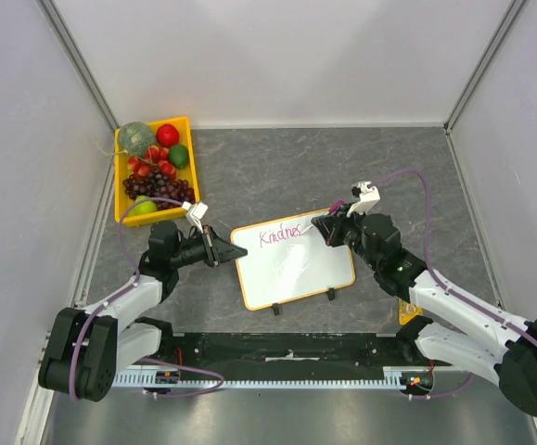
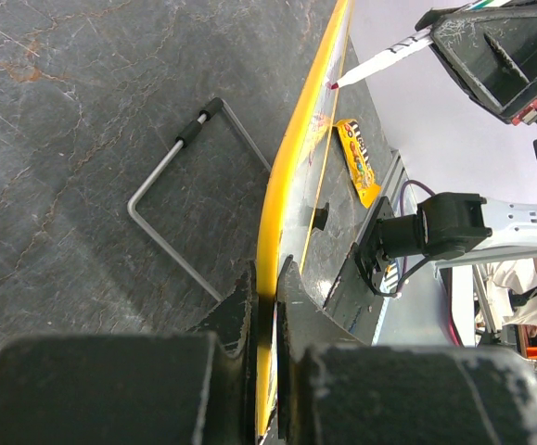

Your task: Write a sentence on the whiteboard

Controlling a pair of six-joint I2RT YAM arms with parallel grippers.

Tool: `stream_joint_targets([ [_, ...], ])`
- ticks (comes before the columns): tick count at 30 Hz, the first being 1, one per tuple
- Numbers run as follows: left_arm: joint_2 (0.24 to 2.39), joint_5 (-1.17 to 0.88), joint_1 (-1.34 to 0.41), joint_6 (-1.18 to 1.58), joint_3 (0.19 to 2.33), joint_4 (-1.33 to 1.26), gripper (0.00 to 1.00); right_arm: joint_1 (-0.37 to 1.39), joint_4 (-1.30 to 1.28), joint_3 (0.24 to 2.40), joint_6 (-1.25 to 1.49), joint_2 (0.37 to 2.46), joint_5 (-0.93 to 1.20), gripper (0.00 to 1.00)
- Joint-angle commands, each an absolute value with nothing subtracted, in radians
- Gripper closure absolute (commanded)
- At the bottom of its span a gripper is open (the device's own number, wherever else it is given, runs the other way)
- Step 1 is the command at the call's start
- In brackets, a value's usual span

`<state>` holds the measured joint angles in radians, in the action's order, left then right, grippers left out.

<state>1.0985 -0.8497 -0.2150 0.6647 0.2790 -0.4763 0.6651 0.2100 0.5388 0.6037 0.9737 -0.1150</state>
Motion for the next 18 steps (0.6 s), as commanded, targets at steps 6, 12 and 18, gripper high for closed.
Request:
stream_joint_targets([
  [6, 1.111, -0.769, -0.213, 0.575, 0.256, -0.391, 0.98, 0.663, 0.256, 0.551, 0.624, 0.979, -0.091, 1.0],
  [12, 1.111, -0.769, -0.213, 0.575, 0.256, -0.391, 0.98, 0.65, 0.244, 0.569, 0.638, 0.925, -0.063, 1.0],
  [18, 1.111, -0.769, -0.213, 0.575, 0.256, -0.391, 0.98, 0.611, 0.25, 0.587, 0.661, 0.908, -0.017, 1.0],
])
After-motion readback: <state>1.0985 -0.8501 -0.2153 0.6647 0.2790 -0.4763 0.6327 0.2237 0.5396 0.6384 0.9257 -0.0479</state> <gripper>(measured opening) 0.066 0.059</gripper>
